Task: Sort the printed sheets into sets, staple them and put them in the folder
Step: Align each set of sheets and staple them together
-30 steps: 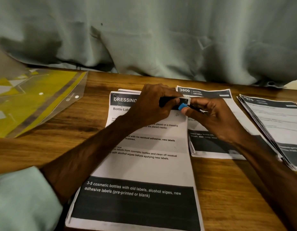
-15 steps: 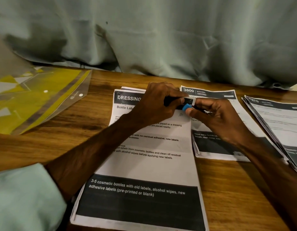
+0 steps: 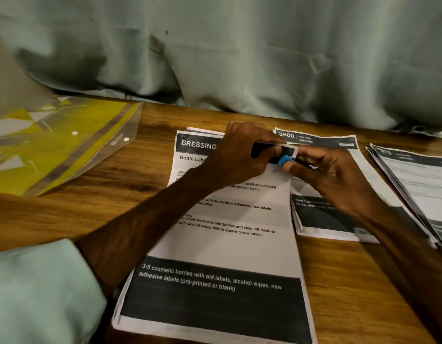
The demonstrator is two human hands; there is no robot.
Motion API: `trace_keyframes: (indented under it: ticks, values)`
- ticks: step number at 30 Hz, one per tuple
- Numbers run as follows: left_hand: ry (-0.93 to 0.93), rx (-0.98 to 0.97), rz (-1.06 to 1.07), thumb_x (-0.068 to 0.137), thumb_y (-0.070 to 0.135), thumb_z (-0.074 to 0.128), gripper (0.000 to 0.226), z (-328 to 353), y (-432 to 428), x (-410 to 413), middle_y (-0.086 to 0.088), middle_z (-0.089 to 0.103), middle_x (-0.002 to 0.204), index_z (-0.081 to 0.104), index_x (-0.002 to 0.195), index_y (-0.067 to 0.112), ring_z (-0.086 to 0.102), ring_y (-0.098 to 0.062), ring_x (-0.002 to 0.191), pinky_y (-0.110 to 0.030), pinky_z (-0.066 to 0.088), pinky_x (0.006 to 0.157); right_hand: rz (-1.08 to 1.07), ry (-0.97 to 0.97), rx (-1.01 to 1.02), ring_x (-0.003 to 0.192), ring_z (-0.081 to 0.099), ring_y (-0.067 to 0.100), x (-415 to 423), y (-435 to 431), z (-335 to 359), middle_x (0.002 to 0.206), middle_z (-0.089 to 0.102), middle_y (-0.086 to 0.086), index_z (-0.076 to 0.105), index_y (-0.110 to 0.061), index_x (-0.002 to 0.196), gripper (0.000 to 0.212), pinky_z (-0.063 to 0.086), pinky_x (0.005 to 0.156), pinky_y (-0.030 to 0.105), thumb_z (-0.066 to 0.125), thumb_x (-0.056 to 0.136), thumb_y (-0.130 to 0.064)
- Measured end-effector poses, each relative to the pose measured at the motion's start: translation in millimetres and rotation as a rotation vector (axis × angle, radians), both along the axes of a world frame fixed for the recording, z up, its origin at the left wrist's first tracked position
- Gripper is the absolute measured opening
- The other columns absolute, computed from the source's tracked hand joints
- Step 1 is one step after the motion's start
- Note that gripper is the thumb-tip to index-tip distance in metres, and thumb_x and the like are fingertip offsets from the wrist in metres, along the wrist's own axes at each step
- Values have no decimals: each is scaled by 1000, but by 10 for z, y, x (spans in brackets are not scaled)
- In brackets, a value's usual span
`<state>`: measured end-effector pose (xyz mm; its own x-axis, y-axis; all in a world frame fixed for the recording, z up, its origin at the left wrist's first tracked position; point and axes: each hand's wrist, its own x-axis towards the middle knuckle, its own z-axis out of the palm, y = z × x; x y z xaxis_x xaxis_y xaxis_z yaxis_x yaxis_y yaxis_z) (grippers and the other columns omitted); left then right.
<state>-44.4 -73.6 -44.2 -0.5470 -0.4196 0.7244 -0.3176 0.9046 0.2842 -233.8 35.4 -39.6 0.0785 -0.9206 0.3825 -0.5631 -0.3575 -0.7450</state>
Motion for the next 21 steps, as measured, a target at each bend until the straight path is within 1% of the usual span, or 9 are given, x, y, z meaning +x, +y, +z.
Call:
trace_keyframes:
  ticks: [5, 9, 11, 14, 17, 19, 21]
  values:
    - [3, -23, -7, 92, 26, 65, 24, 9, -2, -1, -7, 78, 93, 79, 105, 11, 70, -24, 85, -50, 56, 79, 5, 2, 13, 104, 67, -4, -14, -13, -2, 113, 72, -22, 70, -24, 122, 29, 52, 83, 11, 65, 93, -22]
    - [22, -15, -11, 92, 24, 66, 24, 2, -13, -6, -5, 78, 95, 79, 107, 11, 70, -22, 87, -50, 55, 82, -8, 2, 10, 106, 66, -2, -16, -23, -8, 116, 72, -19, 70, -23, 123, 31, 53, 86, 13, 65, 92, -26]
    - [22, -7, -8, 92, 25, 66, 24, -6, -25, -9, -4, 78, 96, 79, 107, 11, 69, -21, 88, -50, 55, 83, -2, -20, 18, 106, 66, -3, -11, -21, -5, 114, 72, -21, 70, -25, 122, 30, 53, 84, 12, 64, 92, -26]
    - [33, -23, -11, 92, 25, 67, 23, -11, -38, -13, -4, 78, 95, 79, 106, 11, 69, -20, 85, -48, 56, 80, 6, -33, 23, 106, 66, -3, 2, -17, 6, 111, 71, -26, 70, -32, 118, 27, 52, 82, 11, 64, 91, -29]
    - [40, -41, -19, 92, 23, 67, 22, -7, -35, -18, -5, 78, 91, 80, 104, 10, 68, -20, 81, -44, 56, 75, 7, -26, 9, 105, 66, -4, 16, -21, 16, 109, 71, -29, 69, -34, 116, 26, 52, 83, 11, 64, 91, -30]
    - [44, -35, -15, 92, 24, 67, 22, -9, -36, -15, -4, 78, 91, 80, 105, 11, 68, -19, 81, -44, 56, 75, 5, -12, -9, 105, 67, -3, 24, -24, 11, 109, 71, -29, 68, -34, 116, 25, 53, 84, 12, 64, 92, -29]
    - [44, -31, -11, 92, 24, 67, 23, -10, -35, -12, -4, 78, 91, 80, 106, 11, 67, -18, 81, -43, 55, 76, 2, 2, -24, 104, 66, -6, 36, -23, 9, 107, 69, -34, 67, -37, 115, 25, 52, 84, 10, 63, 92, -31]
